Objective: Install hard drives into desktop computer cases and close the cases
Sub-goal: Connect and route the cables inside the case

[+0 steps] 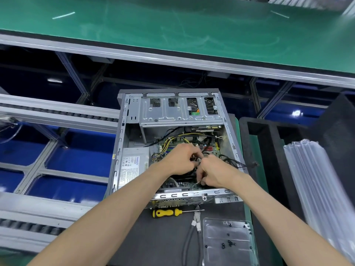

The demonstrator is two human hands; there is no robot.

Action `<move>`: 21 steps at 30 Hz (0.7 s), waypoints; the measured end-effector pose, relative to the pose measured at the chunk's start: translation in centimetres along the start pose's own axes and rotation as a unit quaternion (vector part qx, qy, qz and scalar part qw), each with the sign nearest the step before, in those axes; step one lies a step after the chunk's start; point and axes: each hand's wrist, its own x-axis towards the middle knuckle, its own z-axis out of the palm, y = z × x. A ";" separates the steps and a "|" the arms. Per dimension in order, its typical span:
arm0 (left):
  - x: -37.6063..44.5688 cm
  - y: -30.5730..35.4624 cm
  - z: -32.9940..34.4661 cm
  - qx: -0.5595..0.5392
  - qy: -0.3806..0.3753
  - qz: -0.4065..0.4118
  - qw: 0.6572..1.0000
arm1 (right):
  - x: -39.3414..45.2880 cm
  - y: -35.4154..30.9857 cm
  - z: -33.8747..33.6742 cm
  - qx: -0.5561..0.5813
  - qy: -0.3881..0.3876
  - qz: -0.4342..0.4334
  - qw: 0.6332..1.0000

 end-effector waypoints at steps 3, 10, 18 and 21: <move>0.5 -0.1 0.4 0.060 -0.059 0.024 0.996 | -0.2 -0.2 0.0 -0.008 -0.004 -0.001 1.000; 1.9 -0.4 0.5 0.186 -0.141 0.055 0.971 | -0.4 -0.3 0.0 0.005 -0.043 -0.004 0.999; 3.8 1.0 0.4 0.216 -0.211 -0.019 0.953 | -0.1 0.0 0.0 -0.011 -0.059 0.020 0.998; 3.7 1.0 0.3 0.213 -0.193 -0.013 0.958 | -0.3 -0.1 0.0 -0.013 -0.054 0.027 0.998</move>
